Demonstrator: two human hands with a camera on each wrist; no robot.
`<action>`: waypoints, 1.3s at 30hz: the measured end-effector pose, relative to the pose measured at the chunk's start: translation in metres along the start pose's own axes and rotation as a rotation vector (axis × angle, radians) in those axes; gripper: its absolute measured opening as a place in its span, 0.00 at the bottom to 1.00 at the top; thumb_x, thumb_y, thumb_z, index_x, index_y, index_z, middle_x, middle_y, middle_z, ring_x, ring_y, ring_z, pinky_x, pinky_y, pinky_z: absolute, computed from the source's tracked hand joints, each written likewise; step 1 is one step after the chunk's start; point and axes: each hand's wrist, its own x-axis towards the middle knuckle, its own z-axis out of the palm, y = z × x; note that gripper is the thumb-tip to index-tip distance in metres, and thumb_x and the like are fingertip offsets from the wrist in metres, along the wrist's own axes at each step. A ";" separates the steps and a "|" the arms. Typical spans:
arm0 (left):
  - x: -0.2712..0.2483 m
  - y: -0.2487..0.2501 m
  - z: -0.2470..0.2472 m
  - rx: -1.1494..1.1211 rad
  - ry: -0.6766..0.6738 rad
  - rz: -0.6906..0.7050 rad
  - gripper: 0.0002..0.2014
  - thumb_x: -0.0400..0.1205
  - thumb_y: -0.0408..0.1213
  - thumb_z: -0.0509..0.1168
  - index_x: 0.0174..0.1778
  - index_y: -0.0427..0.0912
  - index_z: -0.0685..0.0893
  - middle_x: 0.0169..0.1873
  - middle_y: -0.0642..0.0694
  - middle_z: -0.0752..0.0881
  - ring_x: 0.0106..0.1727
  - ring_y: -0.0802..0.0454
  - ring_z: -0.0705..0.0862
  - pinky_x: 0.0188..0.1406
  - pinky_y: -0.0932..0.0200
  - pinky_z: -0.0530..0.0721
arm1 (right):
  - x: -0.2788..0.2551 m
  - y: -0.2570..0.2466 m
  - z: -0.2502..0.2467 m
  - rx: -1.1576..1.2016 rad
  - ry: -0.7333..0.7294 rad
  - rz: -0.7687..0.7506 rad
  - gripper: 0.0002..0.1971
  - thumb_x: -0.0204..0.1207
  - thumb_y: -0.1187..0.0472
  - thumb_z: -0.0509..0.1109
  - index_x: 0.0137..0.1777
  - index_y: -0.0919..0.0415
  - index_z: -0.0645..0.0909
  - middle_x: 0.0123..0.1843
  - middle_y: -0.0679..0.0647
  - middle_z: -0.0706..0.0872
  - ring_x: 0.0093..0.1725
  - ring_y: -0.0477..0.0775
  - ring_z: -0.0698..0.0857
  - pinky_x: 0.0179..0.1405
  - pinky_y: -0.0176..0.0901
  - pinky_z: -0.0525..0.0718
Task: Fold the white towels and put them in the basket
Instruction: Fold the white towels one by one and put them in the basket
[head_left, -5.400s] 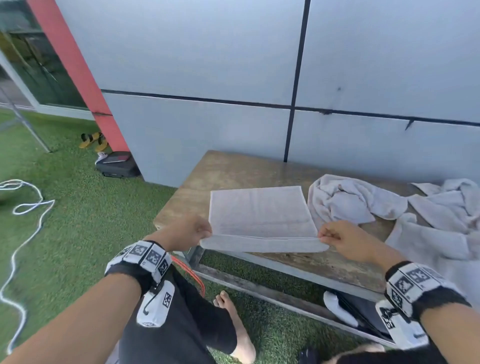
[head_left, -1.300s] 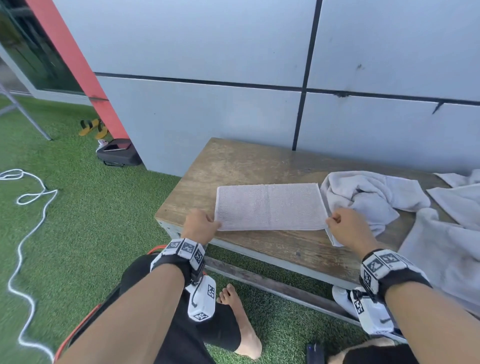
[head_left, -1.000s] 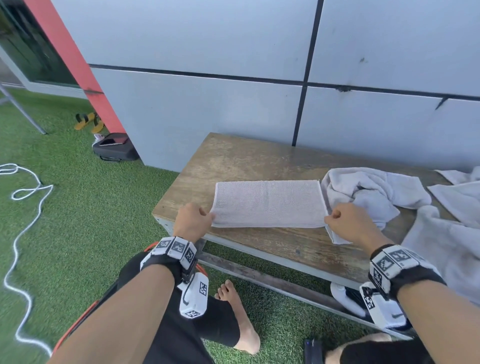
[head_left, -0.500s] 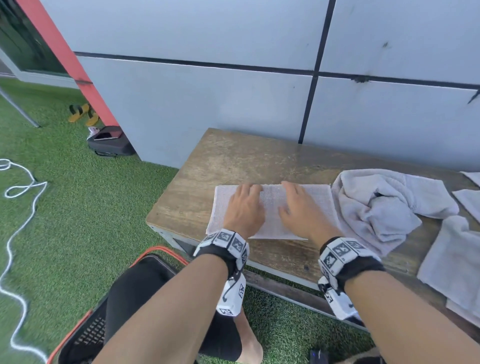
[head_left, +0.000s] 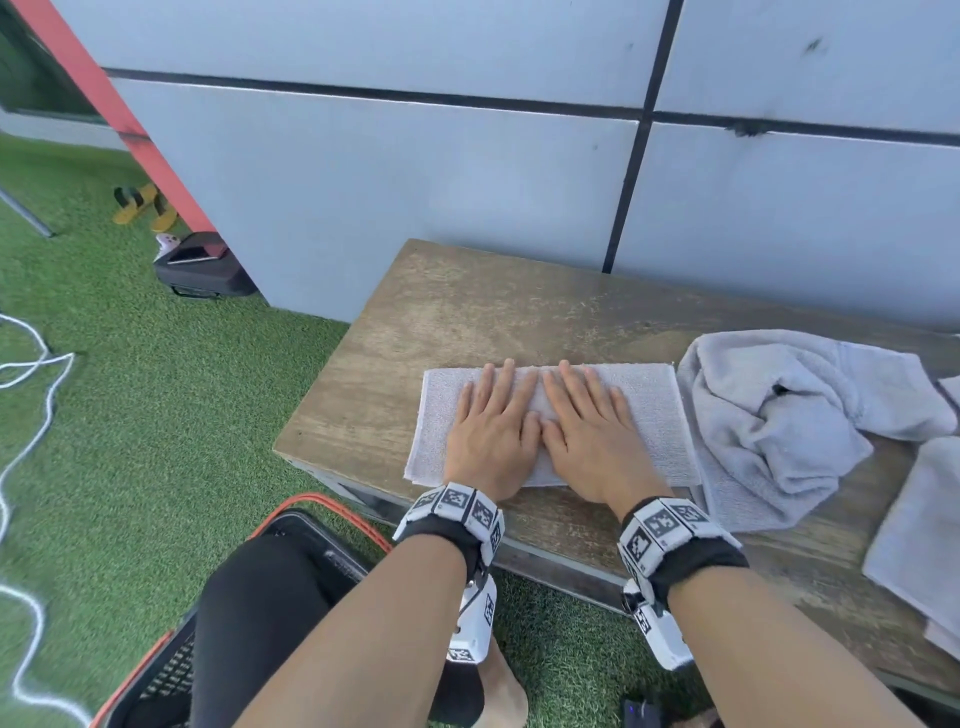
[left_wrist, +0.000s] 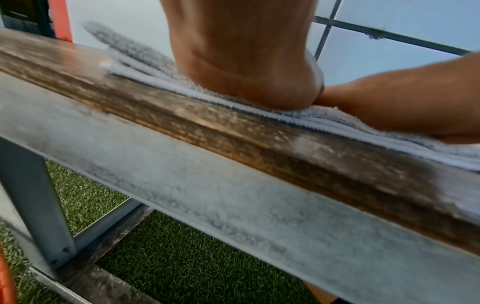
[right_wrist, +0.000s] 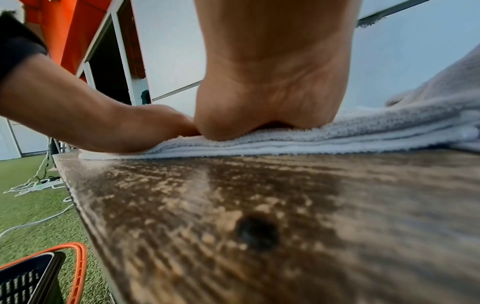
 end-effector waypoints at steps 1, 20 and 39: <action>0.000 -0.002 0.000 -0.001 0.001 -0.006 0.28 0.90 0.52 0.41 0.88 0.56 0.49 0.89 0.50 0.47 0.89 0.50 0.41 0.87 0.45 0.41 | -0.001 0.001 0.000 0.003 0.012 0.008 0.30 0.88 0.42 0.38 0.88 0.46 0.38 0.89 0.45 0.34 0.87 0.50 0.33 0.86 0.55 0.36; -0.008 -0.038 -0.012 0.036 -0.005 -0.057 0.32 0.88 0.63 0.40 0.88 0.57 0.45 0.88 0.52 0.43 0.88 0.53 0.39 0.87 0.48 0.39 | -0.017 0.037 -0.004 -0.074 0.084 0.215 0.47 0.75 0.22 0.34 0.88 0.49 0.37 0.89 0.54 0.34 0.87 0.53 0.35 0.87 0.55 0.41; -0.050 -0.016 -0.026 0.098 -0.112 -0.333 0.35 0.88 0.61 0.37 0.89 0.48 0.42 0.88 0.42 0.47 0.88 0.43 0.44 0.86 0.39 0.41 | -0.047 -0.010 -0.021 0.073 0.153 0.029 0.11 0.83 0.51 0.58 0.57 0.57 0.74 0.38 0.50 0.81 0.35 0.50 0.80 0.35 0.51 0.84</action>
